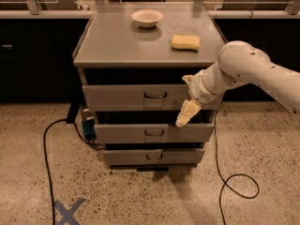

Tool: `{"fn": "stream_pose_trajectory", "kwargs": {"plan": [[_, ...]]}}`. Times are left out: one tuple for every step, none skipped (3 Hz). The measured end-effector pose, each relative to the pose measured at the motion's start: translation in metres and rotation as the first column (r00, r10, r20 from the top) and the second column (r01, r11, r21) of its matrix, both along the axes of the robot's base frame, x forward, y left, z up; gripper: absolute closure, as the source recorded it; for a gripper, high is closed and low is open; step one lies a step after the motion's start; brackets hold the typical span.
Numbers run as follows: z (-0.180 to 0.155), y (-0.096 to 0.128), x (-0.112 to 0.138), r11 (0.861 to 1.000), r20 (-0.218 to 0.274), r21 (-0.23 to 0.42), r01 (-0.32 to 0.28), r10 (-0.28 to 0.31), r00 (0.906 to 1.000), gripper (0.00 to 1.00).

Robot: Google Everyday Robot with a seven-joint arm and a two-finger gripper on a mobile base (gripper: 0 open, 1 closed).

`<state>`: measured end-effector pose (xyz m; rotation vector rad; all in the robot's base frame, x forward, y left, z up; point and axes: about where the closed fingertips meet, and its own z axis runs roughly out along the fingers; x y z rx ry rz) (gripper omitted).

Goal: Open top drawer

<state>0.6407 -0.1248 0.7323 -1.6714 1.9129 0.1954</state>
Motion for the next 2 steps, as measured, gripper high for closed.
{"fn": "stream_pose_trajectory", "kwargs": {"plan": [[-0.019,0.022,0.02,0.999,-0.006,0.003,-0.036,0.036,0.9993,0.0],[-0.04,0.029,0.041,0.999,-0.028,-0.004,-0.05,0.05,0.9984,0.0]]}}
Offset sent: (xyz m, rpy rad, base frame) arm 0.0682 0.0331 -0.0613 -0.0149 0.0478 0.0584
